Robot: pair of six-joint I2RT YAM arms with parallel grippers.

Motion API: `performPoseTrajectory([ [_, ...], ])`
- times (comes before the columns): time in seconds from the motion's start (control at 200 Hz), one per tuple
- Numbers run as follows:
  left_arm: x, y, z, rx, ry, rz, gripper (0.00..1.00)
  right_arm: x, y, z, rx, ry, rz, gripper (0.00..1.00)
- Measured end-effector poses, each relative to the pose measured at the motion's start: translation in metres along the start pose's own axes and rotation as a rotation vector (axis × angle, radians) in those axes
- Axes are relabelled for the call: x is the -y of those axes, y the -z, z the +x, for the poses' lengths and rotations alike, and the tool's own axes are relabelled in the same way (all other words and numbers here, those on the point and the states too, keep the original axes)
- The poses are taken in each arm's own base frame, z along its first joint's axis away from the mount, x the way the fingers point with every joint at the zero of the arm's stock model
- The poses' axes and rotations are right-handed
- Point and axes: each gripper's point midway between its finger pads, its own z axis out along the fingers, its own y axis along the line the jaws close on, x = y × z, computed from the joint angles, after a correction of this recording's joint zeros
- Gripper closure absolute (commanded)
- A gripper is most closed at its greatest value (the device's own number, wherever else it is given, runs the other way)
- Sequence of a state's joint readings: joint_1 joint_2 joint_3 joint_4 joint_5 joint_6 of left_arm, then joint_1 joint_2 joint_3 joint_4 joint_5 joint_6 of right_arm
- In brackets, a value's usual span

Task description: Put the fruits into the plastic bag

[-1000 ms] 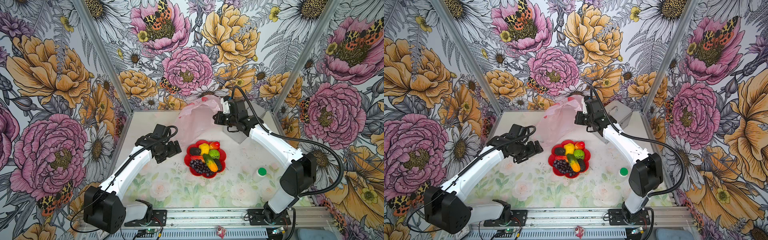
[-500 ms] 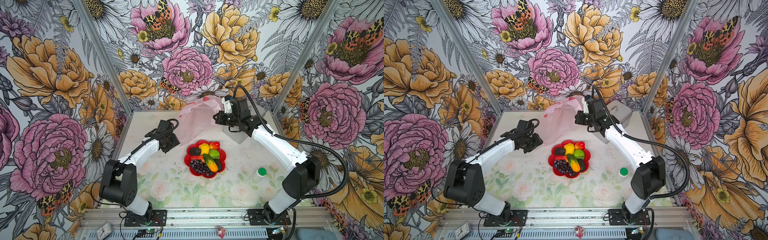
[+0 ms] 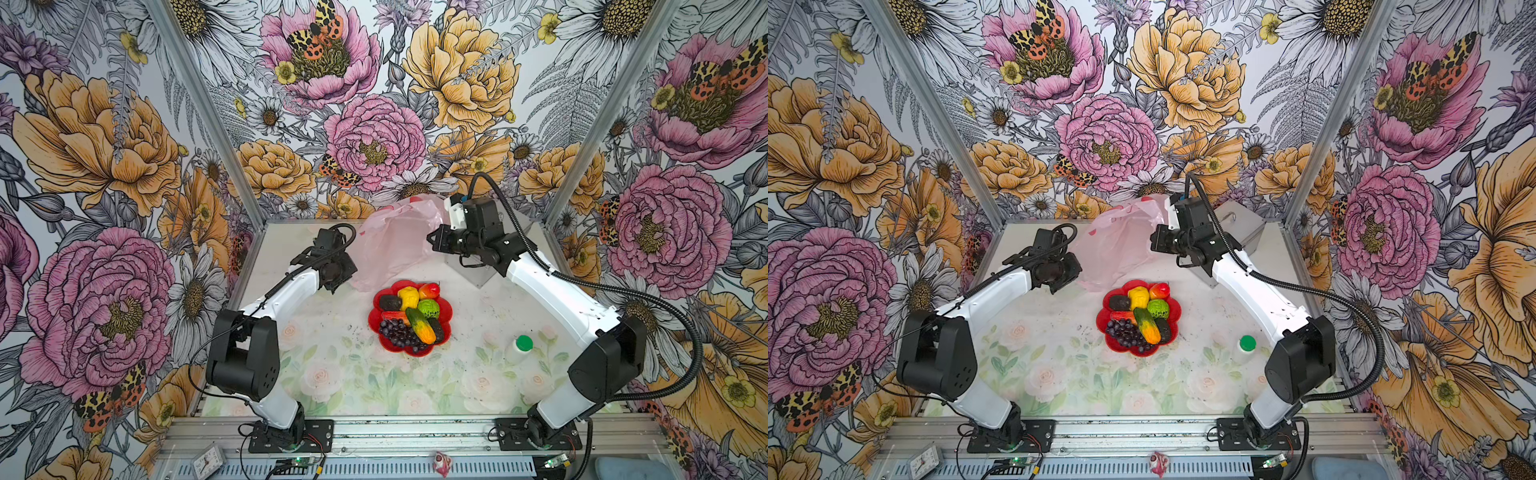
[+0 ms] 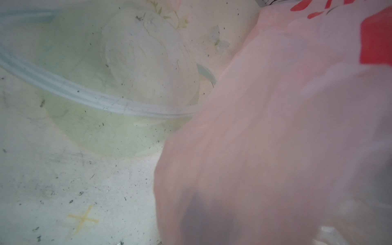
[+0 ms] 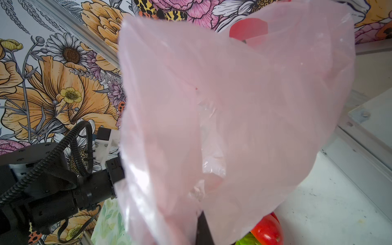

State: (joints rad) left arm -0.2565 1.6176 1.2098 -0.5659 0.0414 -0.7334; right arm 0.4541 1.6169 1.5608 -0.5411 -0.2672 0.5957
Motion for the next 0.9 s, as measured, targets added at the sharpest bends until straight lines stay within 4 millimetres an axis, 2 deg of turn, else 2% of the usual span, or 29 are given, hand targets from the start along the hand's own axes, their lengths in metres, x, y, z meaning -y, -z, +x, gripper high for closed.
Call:
performPoseTrajectory([
  [0.105,0.002,0.008,0.0,0.003,-0.004,0.007,1.0,0.009,0.002,0.002,-0.016,-0.003,0.022,0.57],
  [0.215,0.009,0.029,-0.002,0.026,-0.019,0.037,1.0,0.022,0.007,0.005,-0.032,-0.019,0.063,0.46],
  [0.325,0.021,0.051,-0.003,0.05,-0.052,0.074,1.0,0.033,0.013,0.008,-0.048,-0.033,0.106,0.45],
  [0.44,0.029,0.062,-0.002,0.06,-0.068,0.102,1.0,0.045,0.016,0.012,-0.067,-0.038,0.151,0.45],
  [0.66,0.028,0.063,0.003,0.035,-0.068,0.105,1.0,0.053,0.016,0.01,-0.086,-0.048,0.177,0.41],
  [0.786,0.029,0.063,0.004,0.026,-0.068,0.107,1.0,0.061,0.008,0.02,-0.129,-0.062,0.2,0.39],
  [0.901,0.028,0.063,0.005,0.022,-0.069,0.107,1.0,0.071,0.001,0.033,-0.185,-0.074,0.229,0.3],
])
